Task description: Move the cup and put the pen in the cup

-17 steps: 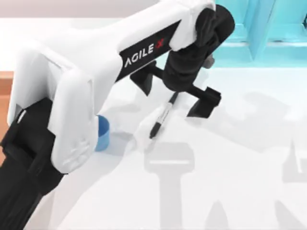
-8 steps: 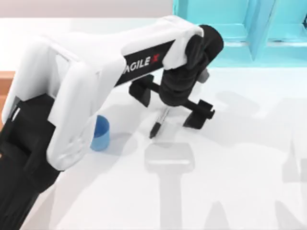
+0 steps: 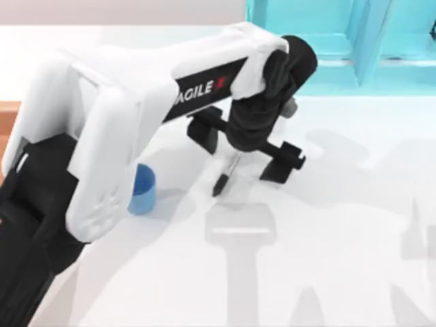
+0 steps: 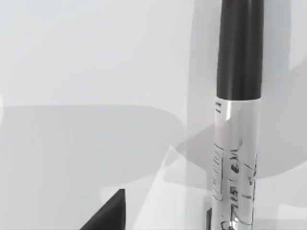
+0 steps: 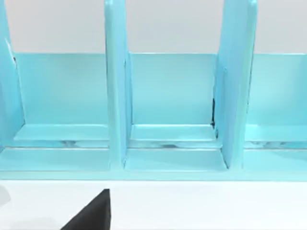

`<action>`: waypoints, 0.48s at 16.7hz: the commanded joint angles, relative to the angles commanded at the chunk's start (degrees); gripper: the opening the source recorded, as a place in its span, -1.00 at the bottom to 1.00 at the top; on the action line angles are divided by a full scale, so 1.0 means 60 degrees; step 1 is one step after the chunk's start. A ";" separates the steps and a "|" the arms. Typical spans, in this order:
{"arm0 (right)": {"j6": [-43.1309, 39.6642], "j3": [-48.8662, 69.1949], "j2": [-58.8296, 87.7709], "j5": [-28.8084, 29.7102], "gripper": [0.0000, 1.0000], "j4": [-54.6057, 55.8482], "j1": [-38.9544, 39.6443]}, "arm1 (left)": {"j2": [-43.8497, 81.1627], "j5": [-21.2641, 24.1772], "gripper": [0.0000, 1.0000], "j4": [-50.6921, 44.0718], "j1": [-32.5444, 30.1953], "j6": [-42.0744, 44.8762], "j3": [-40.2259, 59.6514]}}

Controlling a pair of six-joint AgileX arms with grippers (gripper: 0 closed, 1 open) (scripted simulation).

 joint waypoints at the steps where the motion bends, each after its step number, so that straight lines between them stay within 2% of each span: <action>1: 0.0000 0.0000 0.0000 0.0000 1.00 0.0000 0.0000 | 0.0000 0.0000 0.25 0.0000 0.0000 0.0000 0.0000; 8: 0.0000 0.0000 0.0000 0.0000 1.00 0.0000 0.0000 | 0.0000 0.0000 -0.81 0.0000 0.0000 0.0000 0.0000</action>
